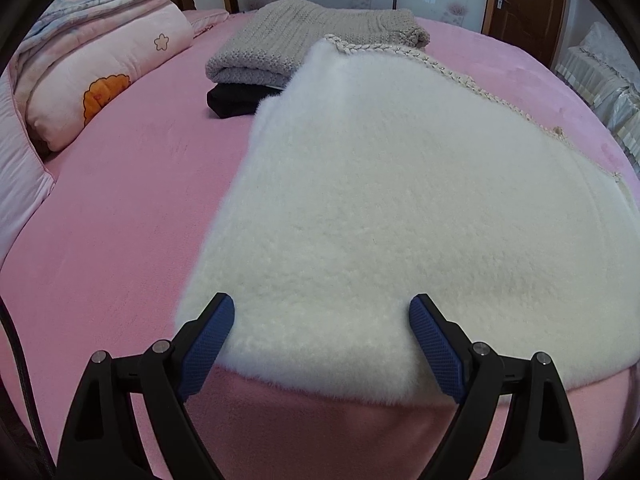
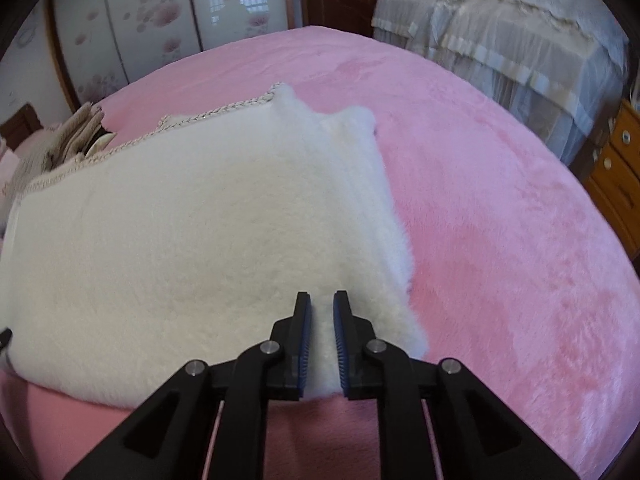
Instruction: Fold large clothes
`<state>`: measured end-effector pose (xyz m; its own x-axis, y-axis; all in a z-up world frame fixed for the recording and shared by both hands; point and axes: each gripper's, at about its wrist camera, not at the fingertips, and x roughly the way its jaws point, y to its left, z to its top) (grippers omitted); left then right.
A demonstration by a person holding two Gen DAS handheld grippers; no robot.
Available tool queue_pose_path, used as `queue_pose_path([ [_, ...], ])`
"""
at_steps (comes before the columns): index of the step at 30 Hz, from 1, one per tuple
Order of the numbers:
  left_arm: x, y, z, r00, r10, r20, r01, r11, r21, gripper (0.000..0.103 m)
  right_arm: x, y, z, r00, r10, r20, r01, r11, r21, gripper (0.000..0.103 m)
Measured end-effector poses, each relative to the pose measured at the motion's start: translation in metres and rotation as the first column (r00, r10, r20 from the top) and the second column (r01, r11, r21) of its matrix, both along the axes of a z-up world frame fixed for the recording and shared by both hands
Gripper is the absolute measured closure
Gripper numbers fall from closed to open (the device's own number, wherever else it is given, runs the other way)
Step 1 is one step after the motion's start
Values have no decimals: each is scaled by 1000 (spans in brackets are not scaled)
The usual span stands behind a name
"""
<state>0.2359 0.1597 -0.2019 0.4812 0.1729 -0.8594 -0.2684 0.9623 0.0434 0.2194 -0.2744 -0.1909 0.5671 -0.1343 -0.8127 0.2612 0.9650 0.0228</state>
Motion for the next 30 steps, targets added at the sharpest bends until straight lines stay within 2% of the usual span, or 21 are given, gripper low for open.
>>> queue_pose_path([
  [4, -8, -5, 16, 999, 2, -32, -3, 999, -35, 15, 3, 21, 6, 997, 45, -63, -51, 994, -95, 83],
  [6, -14, -9, 28, 1000, -1, -29, -1, 999, -40, 15, 1, 29, 14, 994, 70, -88, -75, 996, -55, 83],
  [8, -21, -14, 45, 1000, -7, -15, 7, 999, -39, 15, -6, 35, 28, 993, 90, -79, -88, 996, 32, 83],
  [10, -29, -19, 61, 1000, -18, 2, 18, 999, -49, 15, -16, 48, 44, 992, 111, -58, -107, 992, 63, 83],
  [14, -51, -28, 94, 998, -39, 44, 43, 995, -93, 15, -40, 79, 79, 987, 163, 3, -163, 987, 11, 83],
  [20, -89, -38, 129, 992, -65, 110, 81, 985, -152, 15, -80, 115, 124, 961, 242, 135, -245, 969, 9, 81],
  [27, -131, -42, 144, 982, -95, 163, 133, 960, -245, 15, -110, 138, 148, 935, 274, 224, -290, 956, 44, 77],
  [30, -145, -38, 136, 975, -117, 191, 172, 936, -306, 15, -120, 145, 150, 924, 285, 255, -305, 951, 43, 77],
])
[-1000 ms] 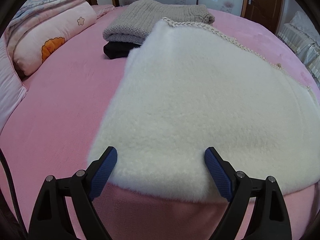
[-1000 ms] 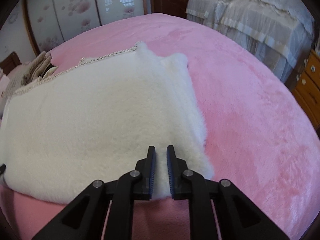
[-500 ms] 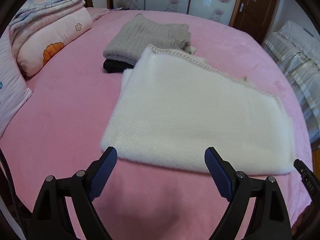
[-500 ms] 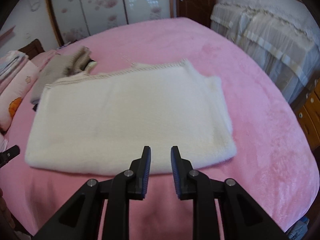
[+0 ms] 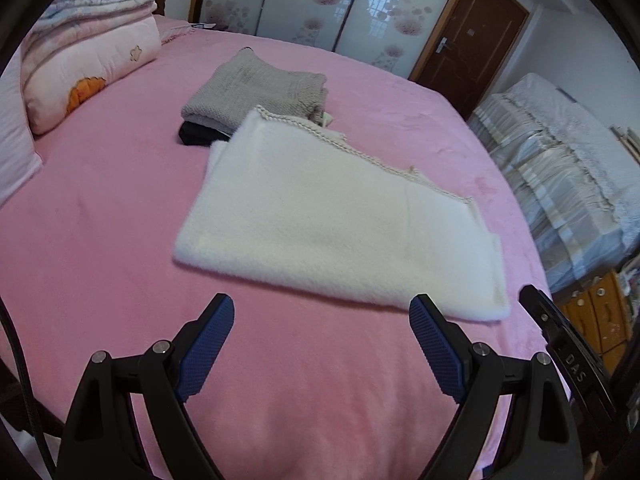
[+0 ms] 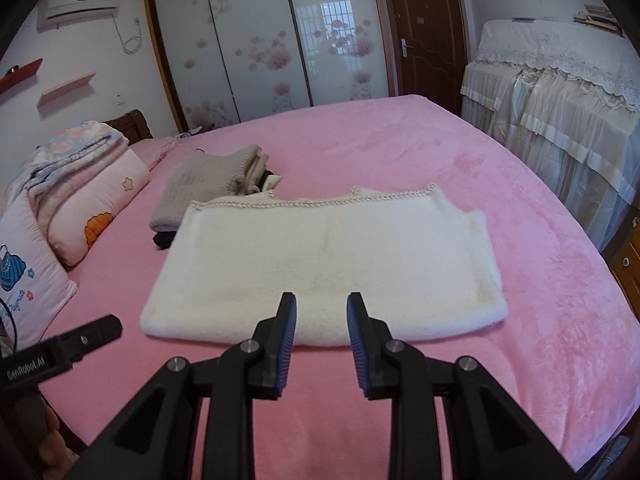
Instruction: Fold large clothes
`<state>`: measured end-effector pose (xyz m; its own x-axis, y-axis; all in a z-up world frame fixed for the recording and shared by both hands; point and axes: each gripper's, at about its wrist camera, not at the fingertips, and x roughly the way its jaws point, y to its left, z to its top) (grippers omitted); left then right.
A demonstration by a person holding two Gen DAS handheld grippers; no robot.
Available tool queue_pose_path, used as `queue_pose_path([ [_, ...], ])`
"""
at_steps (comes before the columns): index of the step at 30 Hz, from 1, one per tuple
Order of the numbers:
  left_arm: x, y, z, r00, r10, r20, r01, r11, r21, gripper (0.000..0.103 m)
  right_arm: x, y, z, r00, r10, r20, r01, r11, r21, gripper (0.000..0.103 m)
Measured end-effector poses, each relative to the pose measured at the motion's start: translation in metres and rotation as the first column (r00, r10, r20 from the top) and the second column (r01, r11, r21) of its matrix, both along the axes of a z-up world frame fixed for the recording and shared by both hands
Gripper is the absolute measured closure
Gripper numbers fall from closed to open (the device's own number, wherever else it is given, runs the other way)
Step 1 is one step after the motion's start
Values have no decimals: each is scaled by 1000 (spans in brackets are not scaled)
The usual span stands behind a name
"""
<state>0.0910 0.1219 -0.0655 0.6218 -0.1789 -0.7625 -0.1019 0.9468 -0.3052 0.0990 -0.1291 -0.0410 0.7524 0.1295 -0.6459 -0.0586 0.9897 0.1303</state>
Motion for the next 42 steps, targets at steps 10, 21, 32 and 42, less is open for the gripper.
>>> queue_pose_path([
  [10, 19, 34, -100, 1000, -14, -3, 12, 940, -342, 15, 6, 21, -41, 999, 35, -38, -35, 999, -4, 77],
  [21, 88, 62, -183, 995, 95, 2, -82, 874, -478, 16, 40, 34, -90, 992, 66, -111, -70, 997, -33, 77],
  [32, 164, 70, -184, 974, 217, 57, -170, 879, -445, 17, 75, 33, -109, 988, 96, -125, -99, 995, -19, 77],
  [42, 154, 58, -142, 957, 247, 150, -205, 946, -251, 82, 140, 51, -105, 988, 140, -70, -146, 985, -91, 86],
])
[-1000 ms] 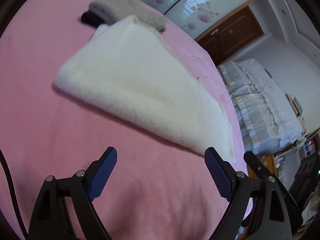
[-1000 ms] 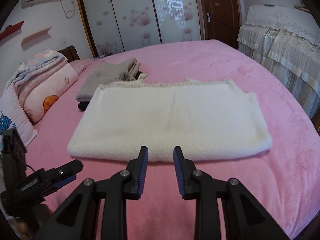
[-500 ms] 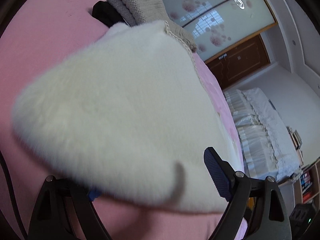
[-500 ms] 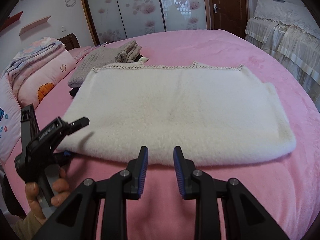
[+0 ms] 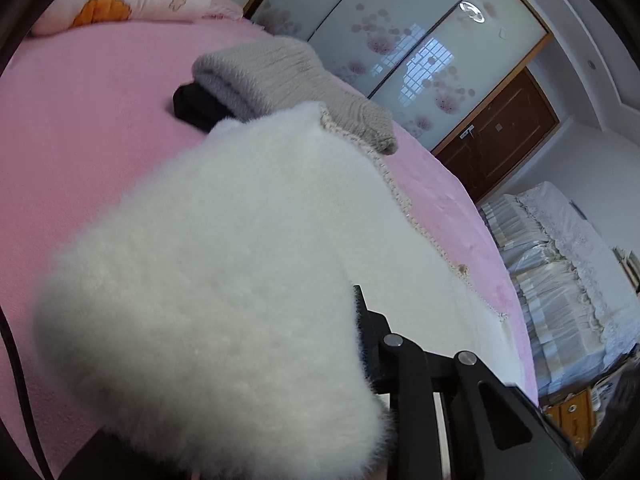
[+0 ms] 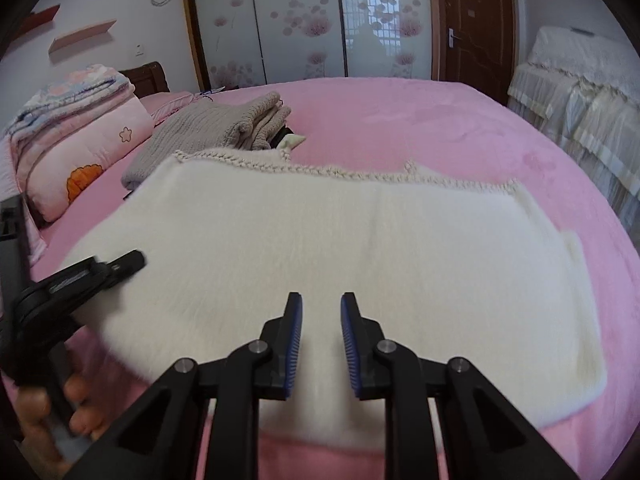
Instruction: Fold large clothes
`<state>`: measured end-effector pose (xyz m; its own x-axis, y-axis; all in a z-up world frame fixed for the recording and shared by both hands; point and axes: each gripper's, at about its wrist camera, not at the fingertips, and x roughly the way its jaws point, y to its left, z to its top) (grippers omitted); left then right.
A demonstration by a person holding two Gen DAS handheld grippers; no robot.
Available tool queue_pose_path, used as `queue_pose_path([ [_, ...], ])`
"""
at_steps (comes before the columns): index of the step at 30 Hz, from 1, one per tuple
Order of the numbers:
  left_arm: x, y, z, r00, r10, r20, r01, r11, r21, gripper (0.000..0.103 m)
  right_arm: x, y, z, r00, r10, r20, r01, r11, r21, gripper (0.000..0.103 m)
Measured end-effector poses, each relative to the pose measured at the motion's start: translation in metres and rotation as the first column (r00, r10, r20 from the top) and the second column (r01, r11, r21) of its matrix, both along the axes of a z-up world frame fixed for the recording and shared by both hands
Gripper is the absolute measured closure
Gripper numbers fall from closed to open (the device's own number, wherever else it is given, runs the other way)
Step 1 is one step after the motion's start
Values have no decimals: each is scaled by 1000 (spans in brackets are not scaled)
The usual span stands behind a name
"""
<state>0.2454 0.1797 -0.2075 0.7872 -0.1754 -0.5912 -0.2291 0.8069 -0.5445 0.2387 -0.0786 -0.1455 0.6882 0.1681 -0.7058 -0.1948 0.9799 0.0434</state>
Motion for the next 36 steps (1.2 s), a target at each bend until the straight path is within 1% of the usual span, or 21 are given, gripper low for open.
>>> queue_pose_path([
  [1, -7, 1, 10, 1000, 2, 16, -2, 1000, 25, 82, 9, 2, -3, 1000, 6, -5, -6, 1000, 0, 87],
  [3, -14, -6, 23, 999, 4, 43, -6, 998, 56, 82, 28, 8, -14, 999, 19, -49, -19, 1000, -2, 91],
  [5, -17, -15, 37, 997, -12, 79, 5, 996, 93, 83, 43, 13, -37, 987, 60, -149, -59, 998, 6, 93],
  [7, -18, -31, 51, 994, -43, 97, 29, 989, 142, 83, 44, 18, -47, 986, 72, -151, -77, 997, -22, 93],
  [8, -18, -41, 58, 992, -58, 111, 38, 983, 180, 83, 43, 18, -48, 986, 74, -146, -79, 996, -31, 93],
  [9, -19, -51, 65, 989, -77, 125, 49, 976, 214, 83, 43, 17, -47, 986, 72, -148, -76, 997, -21, 93],
  [10, -19, -58, 70, 987, -90, 134, 57, 971, 234, 83, 44, 13, -47, 985, 71, -155, -70, 997, 11, 92],
  [11, -19, -67, 77, 984, -107, 140, 69, 966, 250, 83, 46, 5, -48, 983, 75, -169, -65, 996, 66, 92],
  [14, -15, -94, 94, 976, -154, 153, 102, 948, 301, 83, 49, -14, -48, 973, 104, -207, -63, 978, 198, 92],
  [17, -15, -123, 111, 965, -202, 166, 131, 924, 360, 83, 40, -36, -35, 965, 131, -225, -65, 958, 278, 93],
  [19, -14, -145, 120, 956, -241, 169, 159, 905, 394, 83, 26, -60, -21, 977, 84, -194, -29, 963, 270, 93],
  [22, -8, -192, 127, 936, -313, 161, 219, 875, 432, 83, 1, -109, -5, 987, -48, -151, 81, 973, 215, 93],
  [25, -6, -240, 122, 911, -385, 147, 287, 849, 444, 83, -25, -164, -1, 973, -177, -146, 207, 952, 224, 93],
  [27, -2, -275, 110, 891, -438, 117, 346, 824, 448, 83, -42, -202, -4, 953, -254, -164, 288, 927, 239, 93],
  [29, 4, -310, 89, 865, -498, 64, 421, 790, 444, 82, -57, -233, -8, 929, -325, -177, 360, 906, 224, 93],
  [31, 14, -347, 55, 833, -549, -60, 516, 735, 439, 82, -70, -256, -14, 908, -374, -190, 408, 892, 194, 93],
  [32, 16, -361, 38, 828, -549, -113, 534, 713, 454, 81, -73, -262, -17, 901, -386, -198, 421, 889, 182, 93],
  [33, 14, -374, 21, 827, -541, -156, 537, 676, 504, 80, -76, -268, -20, 895, -396, -206, 431, 885, 173, 93],
  [34, 9, -381, 13, 831, -532, -163, 523, 645, 557, 79, -77, -271, -22, 892, -399, -213, 436, 883, 172, 93],
  [35, 3, -385, 11, 835, -529, -152, 506, 627, 593, 77, -77, -271, -23, 892, -398, -217, 436, 884, 172, 93],
  [36, -2, -386, 11, 835, -531, -144, 498, 617, 610, 73, -80, -274, -23, 892, -395, -217, 434, 885, 172, 93],
])
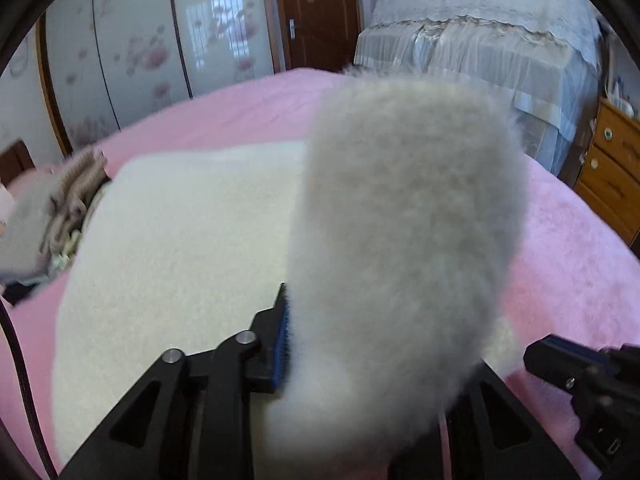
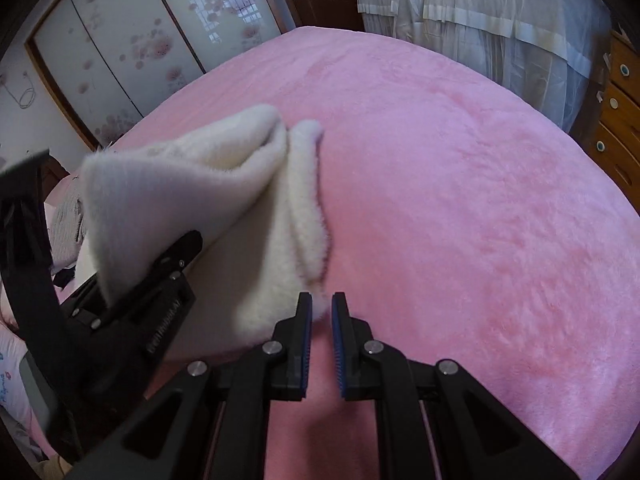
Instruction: Fold large clothes
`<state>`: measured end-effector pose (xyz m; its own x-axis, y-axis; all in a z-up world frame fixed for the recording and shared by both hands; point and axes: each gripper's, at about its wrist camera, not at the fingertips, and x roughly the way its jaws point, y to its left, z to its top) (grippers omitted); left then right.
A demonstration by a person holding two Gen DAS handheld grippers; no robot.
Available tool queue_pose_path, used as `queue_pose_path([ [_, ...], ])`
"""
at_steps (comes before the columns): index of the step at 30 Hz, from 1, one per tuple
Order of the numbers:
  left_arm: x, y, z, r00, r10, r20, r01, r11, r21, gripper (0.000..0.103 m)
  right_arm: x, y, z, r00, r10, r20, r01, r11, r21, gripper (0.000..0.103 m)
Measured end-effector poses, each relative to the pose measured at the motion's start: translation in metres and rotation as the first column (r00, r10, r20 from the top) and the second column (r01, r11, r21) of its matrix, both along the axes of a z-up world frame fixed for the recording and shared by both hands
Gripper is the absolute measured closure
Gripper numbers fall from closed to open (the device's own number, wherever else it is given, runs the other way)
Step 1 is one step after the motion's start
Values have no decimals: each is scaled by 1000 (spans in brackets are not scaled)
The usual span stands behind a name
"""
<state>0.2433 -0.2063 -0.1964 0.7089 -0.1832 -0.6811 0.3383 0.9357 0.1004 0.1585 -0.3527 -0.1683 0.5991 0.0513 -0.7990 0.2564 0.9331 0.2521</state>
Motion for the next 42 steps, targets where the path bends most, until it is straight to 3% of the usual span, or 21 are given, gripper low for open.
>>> queue_pose_path([
  [3, 0, 6, 7, 997, -46, -55, 43, 997, -62, 48, -2, 2, 1, 1000, 5, 4, -5, 1000, -2, 93],
  [9, -12, 29, 53, 984, -124, -126, 102, 980, -171, 42, 2, 4, 23, 999, 21, 41, -21, 1000, 0, 93],
  [13, -28, 57, 101, 979, -157, -133, 112, 947, -300, 19, 3, 4, 48, 996, 54, 74, -52, 998, -24, 92],
  [14, -31, 69, 116, 981, -154, -116, 108, 939, -328, 12, 3, 4, 55, 994, 65, 85, -64, 998, -17, 90],
  [16, -34, 87, 145, 990, -118, -80, 84, 936, -342, 8, 5, 2, 68, 991, 84, 104, -85, 996, 4, 76],
  [17, -34, 96, 152, 993, -98, -71, 68, 939, -338, 7, 6, 0, 73, 990, 89, 110, -91, 996, 19, 62],
  [18, -32, 108, 157, 995, -64, -71, 38, 946, -321, 7, 10, -4, 78, 989, 93, 114, -98, 994, 45, 50],
  [20, -24, 125, 159, 997, 2, -78, -22, 964, -266, 7, 19, -8, 84, 988, 104, 112, -116, 987, 108, 43],
  [24, 4, 158, 130, 977, 129, -167, -155, 977, -149, 7, 43, -2, 94, 986, 147, 82, -158, 975, 157, 43],
  [31, 36, 183, 68, 933, 135, -334, -183, 976, -116, 9, 94, 49, 85, 943, 331, -32, -324, 935, 143, 44],
  [32, 39, 183, 63, 928, 133, -348, -183, 976, -116, 12, 101, 56, 79, 936, 347, -59, -338, 932, 131, 53],
  [33, 42, 182, 59, 923, 128, -363, -182, 976, -118, 14, 107, 62, 73, 929, 359, -88, -348, 930, 116, 83],
  [34, 47, 175, 54, 921, 120, -372, -176, 977, -120, 20, 112, 66, 68, 927, 356, -115, -347, 934, 87, 94],
  [36, 52, 172, 49, 915, 99, -390, -162, 978, -133, 29, 115, 65, 62, 930, 344, -126, -340, 939, 56, 95],
  [39, 51, 164, 54, 924, 69, -375, -131, 981, -143, 45, 97, 52, 76, 951, 300, -70, -300, 954, 3, 96],
  [42, 42, 155, 52, 931, 48, -362, -109, 982, -152, 49, 66, 36, 77, 960, 281, -18, -281, 960, -12, 96],
])
